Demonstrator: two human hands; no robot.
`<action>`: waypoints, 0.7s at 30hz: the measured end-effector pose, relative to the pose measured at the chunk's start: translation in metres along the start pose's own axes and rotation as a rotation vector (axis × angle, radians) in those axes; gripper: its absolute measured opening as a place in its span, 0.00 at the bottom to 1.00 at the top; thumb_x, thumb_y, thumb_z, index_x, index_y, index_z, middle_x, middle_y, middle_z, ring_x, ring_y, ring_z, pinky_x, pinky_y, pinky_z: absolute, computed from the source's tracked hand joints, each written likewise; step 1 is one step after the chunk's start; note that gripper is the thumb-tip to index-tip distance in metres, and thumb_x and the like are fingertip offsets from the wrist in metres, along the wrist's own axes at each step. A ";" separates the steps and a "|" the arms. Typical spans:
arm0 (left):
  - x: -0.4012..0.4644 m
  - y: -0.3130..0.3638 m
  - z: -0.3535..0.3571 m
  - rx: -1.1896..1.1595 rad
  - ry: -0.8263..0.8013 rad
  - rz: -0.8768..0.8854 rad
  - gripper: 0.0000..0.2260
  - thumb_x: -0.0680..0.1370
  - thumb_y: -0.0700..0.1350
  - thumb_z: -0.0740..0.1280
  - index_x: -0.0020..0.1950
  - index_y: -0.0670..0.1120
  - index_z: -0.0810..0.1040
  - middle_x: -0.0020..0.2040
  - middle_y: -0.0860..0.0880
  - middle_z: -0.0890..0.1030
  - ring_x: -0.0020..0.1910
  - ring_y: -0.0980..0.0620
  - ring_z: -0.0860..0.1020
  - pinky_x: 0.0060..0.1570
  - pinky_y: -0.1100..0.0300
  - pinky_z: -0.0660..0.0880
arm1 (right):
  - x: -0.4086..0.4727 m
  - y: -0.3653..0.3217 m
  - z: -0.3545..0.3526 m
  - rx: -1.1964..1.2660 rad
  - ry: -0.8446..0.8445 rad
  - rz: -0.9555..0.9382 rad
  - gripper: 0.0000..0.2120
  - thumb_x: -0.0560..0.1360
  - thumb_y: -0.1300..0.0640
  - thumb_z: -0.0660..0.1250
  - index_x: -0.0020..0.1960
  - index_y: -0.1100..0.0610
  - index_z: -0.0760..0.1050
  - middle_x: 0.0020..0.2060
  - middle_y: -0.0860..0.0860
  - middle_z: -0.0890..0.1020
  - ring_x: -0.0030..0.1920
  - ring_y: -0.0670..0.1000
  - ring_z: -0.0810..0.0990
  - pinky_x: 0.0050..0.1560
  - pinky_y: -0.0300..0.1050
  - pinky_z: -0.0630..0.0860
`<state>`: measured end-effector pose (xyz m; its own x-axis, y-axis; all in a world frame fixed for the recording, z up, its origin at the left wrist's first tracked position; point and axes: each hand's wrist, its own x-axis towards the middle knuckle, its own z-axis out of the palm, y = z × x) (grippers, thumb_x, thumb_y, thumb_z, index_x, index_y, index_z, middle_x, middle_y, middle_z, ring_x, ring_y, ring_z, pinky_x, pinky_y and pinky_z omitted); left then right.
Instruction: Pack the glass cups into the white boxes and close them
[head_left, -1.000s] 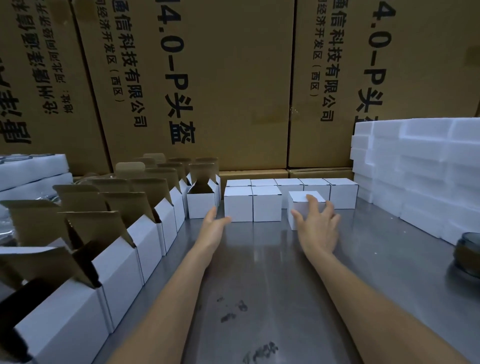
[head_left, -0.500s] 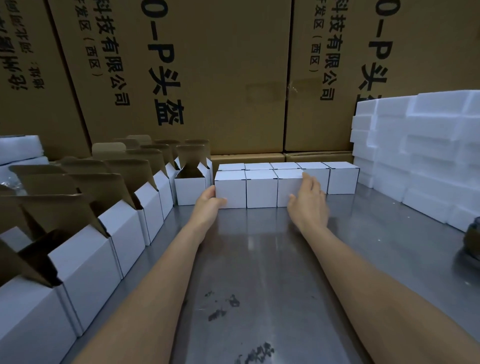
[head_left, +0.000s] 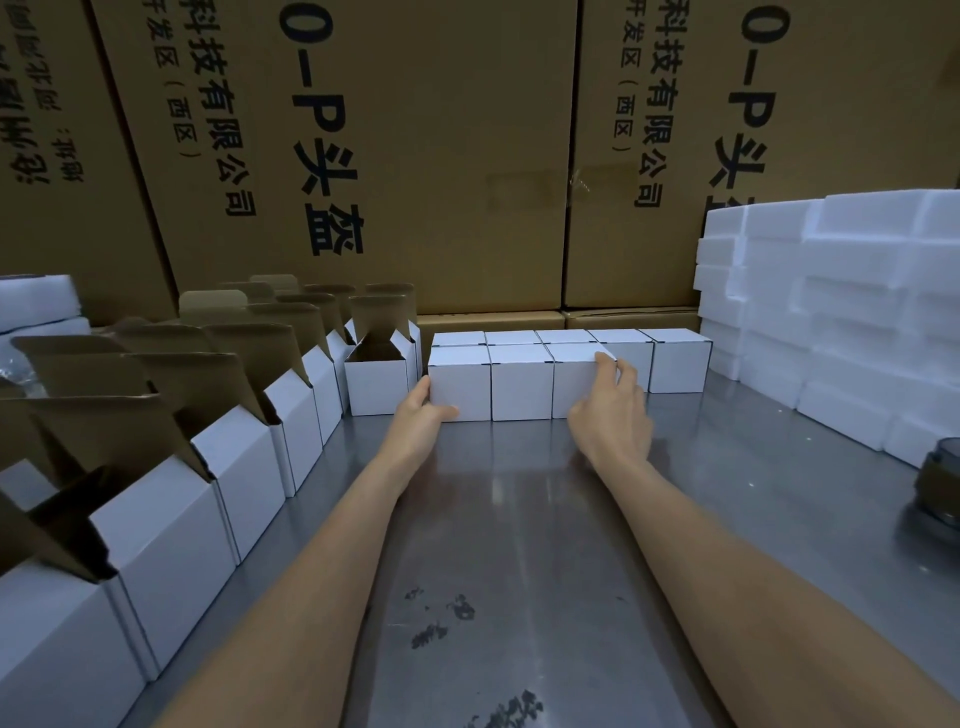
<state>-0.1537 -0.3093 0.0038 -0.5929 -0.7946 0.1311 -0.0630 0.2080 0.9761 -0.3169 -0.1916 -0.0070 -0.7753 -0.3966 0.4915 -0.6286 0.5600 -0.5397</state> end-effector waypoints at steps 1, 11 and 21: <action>0.000 0.000 0.000 -0.003 -0.001 0.003 0.24 0.80 0.39 0.60 0.76 0.45 0.61 0.70 0.45 0.70 0.66 0.46 0.71 0.63 0.54 0.71 | 0.000 0.000 0.000 -0.004 0.000 0.000 0.27 0.76 0.64 0.58 0.73 0.54 0.57 0.73 0.55 0.59 0.65 0.60 0.66 0.50 0.52 0.70; -0.002 0.002 0.002 -0.025 0.166 0.048 0.28 0.80 0.39 0.61 0.77 0.46 0.55 0.77 0.47 0.59 0.75 0.46 0.59 0.68 0.54 0.61 | -0.005 -0.005 -0.002 -0.049 0.068 -0.026 0.32 0.74 0.64 0.60 0.75 0.56 0.52 0.73 0.57 0.58 0.64 0.60 0.67 0.47 0.52 0.71; -0.043 0.001 0.007 0.085 0.204 0.123 0.11 0.80 0.38 0.60 0.61 0.45 0.77 0.61 0.47 0.77 0.60 0.52 0.73 0.54 0.63 0.66 | -0.047 -0.012 -0.029 -0.239 -0.025 -0.192 0.11 0.76 0.61 0.57 0.58 0.58 0.69 0.54 0.54 0.73 0.53 0.56 0.72 0.39 0.46 0.64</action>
<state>-0.1337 -0.2708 -0.0022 -0.4266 -0.8571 0.2887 -0.0731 0.3508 0.9336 -0.2705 -0.1586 -0.0038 -0.6467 -0.5279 0.5506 -0.7340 0.6270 -0.2610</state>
